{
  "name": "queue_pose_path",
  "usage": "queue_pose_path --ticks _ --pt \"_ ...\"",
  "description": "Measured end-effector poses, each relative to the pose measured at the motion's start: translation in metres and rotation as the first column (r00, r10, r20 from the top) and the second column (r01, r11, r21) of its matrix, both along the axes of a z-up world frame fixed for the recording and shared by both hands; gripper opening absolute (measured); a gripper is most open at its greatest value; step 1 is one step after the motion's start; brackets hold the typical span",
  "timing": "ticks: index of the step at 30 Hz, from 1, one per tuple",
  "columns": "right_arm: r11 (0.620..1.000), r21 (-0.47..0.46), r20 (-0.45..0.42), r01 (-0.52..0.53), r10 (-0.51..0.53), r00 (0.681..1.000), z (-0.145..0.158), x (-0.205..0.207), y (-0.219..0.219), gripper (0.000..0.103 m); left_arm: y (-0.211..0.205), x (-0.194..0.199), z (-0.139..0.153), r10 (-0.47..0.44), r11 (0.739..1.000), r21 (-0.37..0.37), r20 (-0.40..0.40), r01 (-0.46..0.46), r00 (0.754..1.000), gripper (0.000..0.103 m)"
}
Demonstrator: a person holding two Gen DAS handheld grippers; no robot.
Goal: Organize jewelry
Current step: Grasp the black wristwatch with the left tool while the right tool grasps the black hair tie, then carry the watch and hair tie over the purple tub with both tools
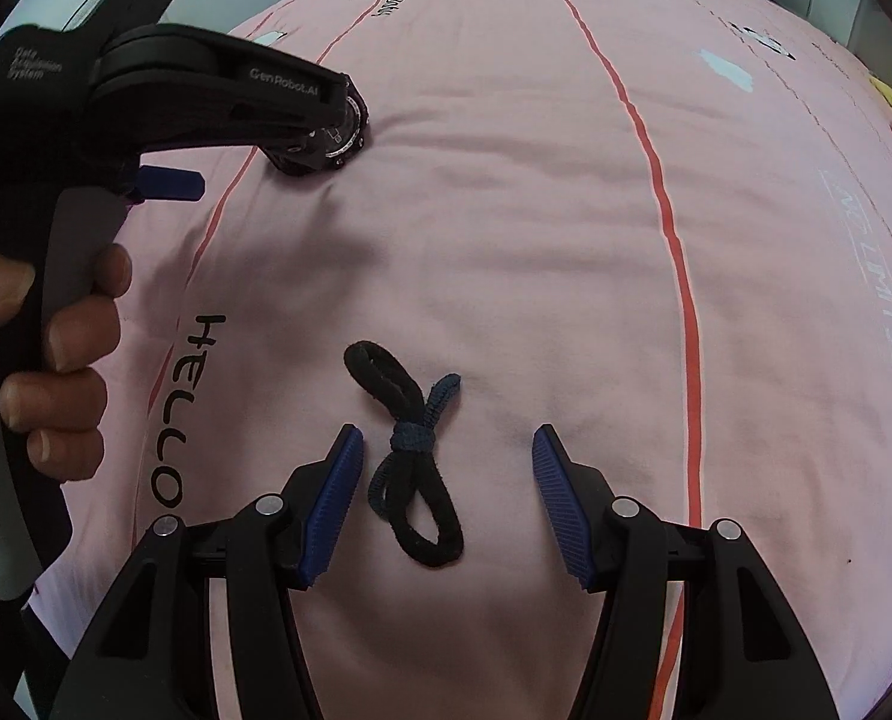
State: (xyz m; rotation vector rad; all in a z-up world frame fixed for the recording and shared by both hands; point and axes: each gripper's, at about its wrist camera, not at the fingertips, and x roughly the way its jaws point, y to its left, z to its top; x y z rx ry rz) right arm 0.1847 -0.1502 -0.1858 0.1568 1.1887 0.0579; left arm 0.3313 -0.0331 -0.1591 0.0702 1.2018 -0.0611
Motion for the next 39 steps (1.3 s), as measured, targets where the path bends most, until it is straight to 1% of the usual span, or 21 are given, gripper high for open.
queue_pose_path --ticks 6,14,24,26,27,28,29,31,33,34,35,36,39 --pt "0.999 -0.03 0.018 -0.018 0.018 1.0 -0.003 -0.001 0.005 0.057 -0.011 0.014 -0.006 -0.011 1.0 0.006 0.009 0.011 1.0 0.081" --pt "0.997 -0.069 0.045 -0.043 0.046 0.998 -0.008 -0.004 0.016 0.057 -0.021 0.026 -0.017 -0.017 1.0 0.013 -0.001 0.017 1.0 0.081" --pt "0.993 -0.1 0.061 -0.065 0.071 0.996 -0.009 -0.008 0.024 0.056 -0.026 0.029 -0.022 -0.008 1.0 0.027 0.009 0.008 1.0 0.082" --pt "0.992 -0.107 0.062 -0.07 0.077 0.995 -0.01 -0.008 0.026 0.056 -0.027 0.027 -0.022 -0.004 1.0 0.024 0.01 0.003 1.0 0.081" --pt "0.991 -0.11 0.063 -0.074 0.082 0.995 -0.01 -0.008 0.026 0.054 -0.027 0.027 -0.022 -0.003 1.0 0.023 0.01 0.003 1.0 0.079" --pt "0.99 -0.112 0.063 -0.08 0.088 0.994 -0.009 -0.008 0.027 0.053 -0.027 0.026 -0.022 -0.005 1.0 0.023 0.013 0.005 1.0 0.075" --pt "0.99 -0.115 0.065 -0.086 0.094 0.993 -0.007 -0.008 0.027 0.049 -0.028 0.026 -0.021 -0.009 1.0 0.029 0.015 0.009 1.0 0.071" --pt "0.989 -0.116 0.066 -0.096 0.104 0.992 -0.006 -0.008 0.032 0.043 -0.03 0.023 -0.02 -0.021 0.999 0.034 0.018 0.02 1.0 0.068" --pt "0.987 -0.119 0.069 -0.111 0.12 0.99 -0.004 -0.009 0.036 0.029 -0.028 0.022 -0.019 -0.02 1.0 0.024 0.014 0.019 1.0 0.067" --pt "0.986 -0.118 0.069 -0.119 0.128 0.989 -0.003 -0.009 0.038 0.026 -0.027 0.021 -0.019 -0.017 1.0 0.015 0.012 0.017 1.0 0.066" --pt "0.985 -0.118 0.07 -0.125 0.134 0.989 -0.002 -0.009 0.039 0.019 -0.026 0.02 -0.018 -0.014 1.0 0.004 0.011 0.014 1.0 0.066" --pt "0.985 -0.117 0.071 -0.128 0.137 0.988 -0.001 -0.009 0.04 0.014 -0.024 0.019 -0.017 -0.01 1.0 -0.008 0.007 0.01 1.0 0.066" --pt "0.989 -0.081 0.073 -0.124 0.13 0.989 0.003 -0.011 0.037 0.013 -0.019 0.016 -0.014 -0.003 0.999 -0.034 -0.002 0.002 1.0 0.065"
